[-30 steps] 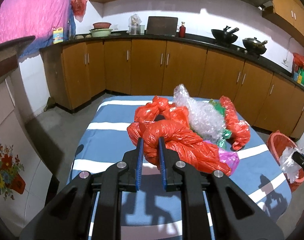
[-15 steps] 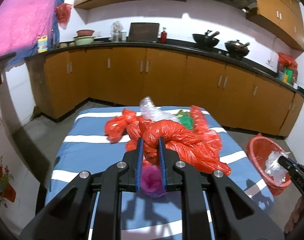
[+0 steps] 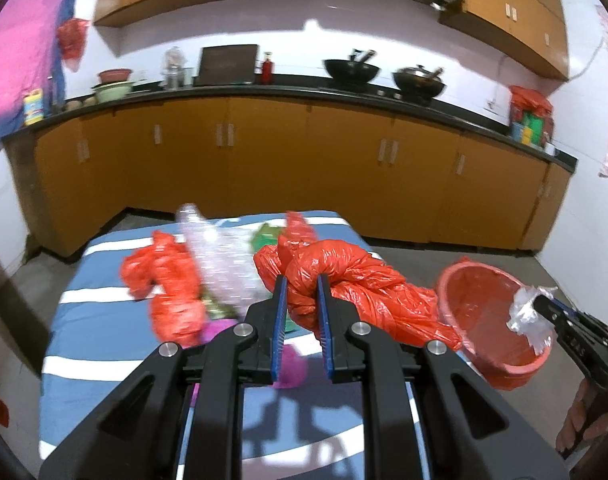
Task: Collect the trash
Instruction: 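Carry both bags to the wastebasket and open both tools to drop them, then move both tools back toward the remaining bags on the table, then grasp the tall red bag with the right tool while the left tool grasps the pink bag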
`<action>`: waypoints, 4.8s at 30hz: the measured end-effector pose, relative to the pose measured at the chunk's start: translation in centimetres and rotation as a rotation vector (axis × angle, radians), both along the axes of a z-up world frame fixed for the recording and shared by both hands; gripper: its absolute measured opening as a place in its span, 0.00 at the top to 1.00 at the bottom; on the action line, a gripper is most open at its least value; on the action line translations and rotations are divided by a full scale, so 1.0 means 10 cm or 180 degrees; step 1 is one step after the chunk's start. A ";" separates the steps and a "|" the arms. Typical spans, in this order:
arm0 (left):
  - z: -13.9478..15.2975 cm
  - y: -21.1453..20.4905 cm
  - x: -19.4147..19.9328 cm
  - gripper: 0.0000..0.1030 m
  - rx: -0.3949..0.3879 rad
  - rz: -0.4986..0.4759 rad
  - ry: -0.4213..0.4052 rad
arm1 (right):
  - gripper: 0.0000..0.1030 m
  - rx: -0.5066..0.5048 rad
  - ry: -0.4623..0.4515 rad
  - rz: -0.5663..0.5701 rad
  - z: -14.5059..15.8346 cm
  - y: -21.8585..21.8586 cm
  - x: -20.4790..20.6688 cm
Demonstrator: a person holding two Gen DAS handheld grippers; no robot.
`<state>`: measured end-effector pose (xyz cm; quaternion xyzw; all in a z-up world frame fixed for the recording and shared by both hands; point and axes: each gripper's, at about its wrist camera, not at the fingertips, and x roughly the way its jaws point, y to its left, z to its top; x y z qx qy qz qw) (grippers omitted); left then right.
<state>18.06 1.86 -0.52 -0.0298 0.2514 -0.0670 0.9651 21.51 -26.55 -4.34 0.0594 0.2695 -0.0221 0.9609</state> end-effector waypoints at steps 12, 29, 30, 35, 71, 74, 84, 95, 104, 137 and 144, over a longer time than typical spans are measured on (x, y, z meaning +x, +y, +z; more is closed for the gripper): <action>-0.09 -1.14 0.29 0.85 0.0078 -0.0644 0.0086 | 0.90 0.0096 0.0010 -0.0404 -0.01 -0.78 0.12; -0.43 -2.03 0.69 0.85 0.0266 -0.1055 0.0354 | 0.90 0.0281 0.0032 -0.0539 -0.13 -1.32 0.45; -0.45 -2.05 0.70 0.85 0.0273 -0.1065 0.0364 | 0.90 0.0289 0.0033 -0.0545 -0.14 -1.34 0.45; -0.51 -2.18 0.77 0.80 0.0303 -0.1138 0.0426 | 0.80 0.0310 0.0016 -0.0584 -0.15 -1.39 0.52; -0.30 0.27 0.01 0.49 0.0488 0.0509 -0.0050 | 0.70 0.0138 0.0106 0.0390 -0.13 0.18 0.43; -0.36 0.63 -0.07 0.49 0.0448 0.0787 0.0023 | 0.70 0.0149 0.0186 0.0571 -0.19 0.51 0.51; -0.45 1.26 -0.18 0.34 0.0284 0.1106 0.0031 | 0.55 0.0083 0.0364 0.0961 -0.37 1.36 0.95; -0.54 1.25 -0.04 0.23 0.0246 0.0775 0.0003 | 0.44 -0.0110 0.0552 0.0906 -0.64 1.74 1.57; -0.65 1.07 -0.02 0.20 0.0234 0.0502 0.0073 | 0.82 -0.0162 0.0694 0.0874 -0.81 1.74 1.69; -0.85 0.65 0.32 0.83 0.0244 0.0250 0.0550 | 0.87 0.0160 0.0535 0.0634 -0.43 1.17 0.94; -0.69 0.70 0.19 0.84 0.0027 0.0276 0.0487 | 0.87 0.0186 0.0453 0.0635 -0.31 1.07 0.81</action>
